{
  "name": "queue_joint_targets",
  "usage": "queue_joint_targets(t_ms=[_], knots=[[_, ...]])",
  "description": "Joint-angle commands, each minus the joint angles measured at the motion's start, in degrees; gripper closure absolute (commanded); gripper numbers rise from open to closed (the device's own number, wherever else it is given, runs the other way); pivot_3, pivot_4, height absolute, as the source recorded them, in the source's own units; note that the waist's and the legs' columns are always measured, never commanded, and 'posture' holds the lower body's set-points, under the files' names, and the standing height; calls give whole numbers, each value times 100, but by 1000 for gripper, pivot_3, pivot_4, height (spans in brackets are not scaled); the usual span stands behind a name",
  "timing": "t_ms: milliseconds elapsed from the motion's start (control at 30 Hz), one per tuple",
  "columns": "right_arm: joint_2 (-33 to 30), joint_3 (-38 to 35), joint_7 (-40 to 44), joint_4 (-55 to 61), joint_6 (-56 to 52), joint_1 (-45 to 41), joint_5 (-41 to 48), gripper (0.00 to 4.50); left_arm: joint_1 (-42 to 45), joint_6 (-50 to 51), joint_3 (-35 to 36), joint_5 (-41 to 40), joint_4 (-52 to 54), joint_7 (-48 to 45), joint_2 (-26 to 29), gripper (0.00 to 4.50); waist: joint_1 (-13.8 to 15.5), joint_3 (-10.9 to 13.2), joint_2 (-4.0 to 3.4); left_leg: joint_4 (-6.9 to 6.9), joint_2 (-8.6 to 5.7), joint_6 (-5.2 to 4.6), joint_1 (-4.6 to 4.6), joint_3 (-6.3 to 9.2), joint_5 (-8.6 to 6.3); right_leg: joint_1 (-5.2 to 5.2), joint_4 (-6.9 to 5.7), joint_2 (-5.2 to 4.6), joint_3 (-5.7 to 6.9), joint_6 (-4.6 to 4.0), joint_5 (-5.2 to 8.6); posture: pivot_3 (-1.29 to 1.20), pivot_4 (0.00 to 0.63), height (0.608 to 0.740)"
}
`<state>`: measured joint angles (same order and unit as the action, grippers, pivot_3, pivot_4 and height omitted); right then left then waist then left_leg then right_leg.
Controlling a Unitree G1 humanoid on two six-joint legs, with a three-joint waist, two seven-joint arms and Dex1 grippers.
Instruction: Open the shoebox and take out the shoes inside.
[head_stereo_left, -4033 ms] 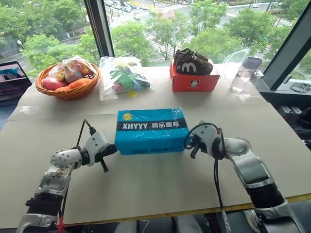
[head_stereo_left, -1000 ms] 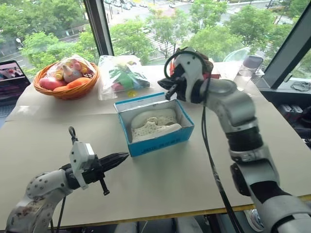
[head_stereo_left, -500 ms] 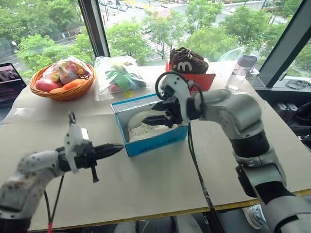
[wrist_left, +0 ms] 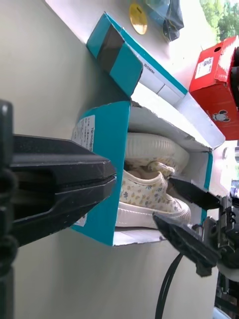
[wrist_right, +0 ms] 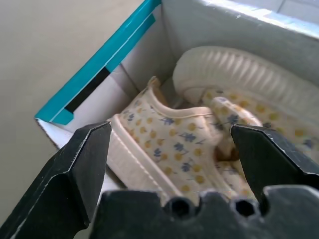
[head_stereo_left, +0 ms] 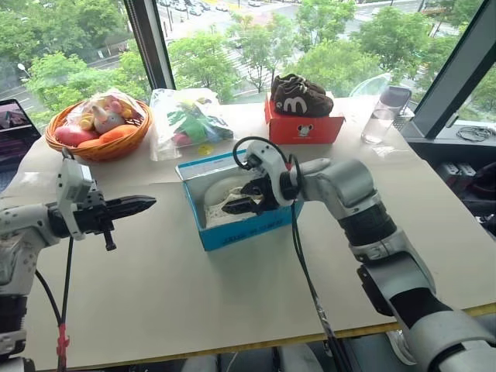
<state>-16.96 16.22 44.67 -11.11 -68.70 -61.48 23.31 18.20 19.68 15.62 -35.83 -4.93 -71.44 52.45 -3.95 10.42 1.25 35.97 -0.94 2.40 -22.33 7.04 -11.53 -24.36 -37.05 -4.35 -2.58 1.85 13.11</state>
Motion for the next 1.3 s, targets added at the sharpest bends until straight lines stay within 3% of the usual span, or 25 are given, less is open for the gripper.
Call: queue_joint_targets(t_ms=[33, 667, 1000, 1300], knots=[[236, -251, -138, -257, -163, -49, 89, 18, 163, -131, -99, 51, 54, -66, -154, 4500, -1, 0, 0, 1, 0, 0, 1, 0, 0, 0, -1, 0, 0, 0, 0, 0, 150, 740], [772, -253, -86, -1993, 591, -171, -390, 18, 37, 561, -121, -668, 173, -565, -629, 4500, -92, -11, 13, 1, 4, -1, 46, -1, 1, 31, -12, 6, -2, 14, 7, 0, 150, 740], [199, -374, 277, -1879, 194, -828, -303, 18, -279, 635, -293, -586, 530, -340, -1094, 4500, -79, -11, 13, 4, 2, -1, 22, 0, 1, 15, -11, 4, -3, 13, 6, 0, 150, 740], [-10, -400, 231, -1541, -409, -765, -230, 18, -275, 527, -429, -386, 570, -257, -1231, 4500, -24, -10, 12, 2, 1, 0, 8, 1, 1, 2, -9, 4, -3, -3, -4, 0, 150, 740]])
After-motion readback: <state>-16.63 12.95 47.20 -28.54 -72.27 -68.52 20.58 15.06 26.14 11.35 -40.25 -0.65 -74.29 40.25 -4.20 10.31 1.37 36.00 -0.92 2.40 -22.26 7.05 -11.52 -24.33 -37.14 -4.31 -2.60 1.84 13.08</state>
